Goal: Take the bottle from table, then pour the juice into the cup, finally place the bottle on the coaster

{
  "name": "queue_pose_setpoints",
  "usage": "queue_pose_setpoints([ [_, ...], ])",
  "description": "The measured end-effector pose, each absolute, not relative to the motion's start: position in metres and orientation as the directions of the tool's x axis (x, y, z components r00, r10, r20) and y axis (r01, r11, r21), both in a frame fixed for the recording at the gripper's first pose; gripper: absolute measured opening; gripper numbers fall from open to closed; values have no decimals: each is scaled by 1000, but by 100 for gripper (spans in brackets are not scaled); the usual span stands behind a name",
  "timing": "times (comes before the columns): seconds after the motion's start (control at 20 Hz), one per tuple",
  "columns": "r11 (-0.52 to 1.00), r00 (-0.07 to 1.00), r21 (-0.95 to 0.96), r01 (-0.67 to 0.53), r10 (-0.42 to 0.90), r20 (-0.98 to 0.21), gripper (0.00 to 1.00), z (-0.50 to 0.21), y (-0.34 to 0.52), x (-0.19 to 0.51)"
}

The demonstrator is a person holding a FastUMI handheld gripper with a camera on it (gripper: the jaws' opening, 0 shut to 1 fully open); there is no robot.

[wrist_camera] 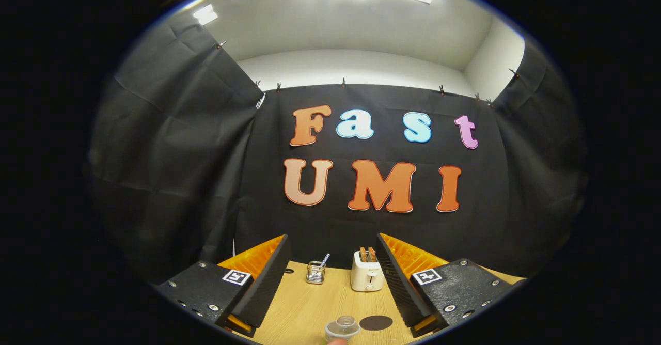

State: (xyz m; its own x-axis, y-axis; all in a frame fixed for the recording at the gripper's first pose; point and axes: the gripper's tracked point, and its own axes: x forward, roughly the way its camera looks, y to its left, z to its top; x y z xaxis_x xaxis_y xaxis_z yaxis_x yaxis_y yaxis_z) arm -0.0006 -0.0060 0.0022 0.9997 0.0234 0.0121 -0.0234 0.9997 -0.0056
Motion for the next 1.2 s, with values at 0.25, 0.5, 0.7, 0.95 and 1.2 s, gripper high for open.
queue_pose_setpoints([
  [0.25, 1000, 1000, -21, 2, -2, 16, 98, 0, -13, 0],
  [0.5, 996, 998, -62, 58, -56, 28, 98, -10, -17, -3],
  [0.7, 991, 995, -90, 98, -96, 23, 98, -28, -18, -4],
  [0.95, 987, 994, -123, 105, -102, 26, 98, -67, -17, -7],
  [1.2, 995, 996, -45, 83, -83, 13, 98, -105, -9, -11],
])
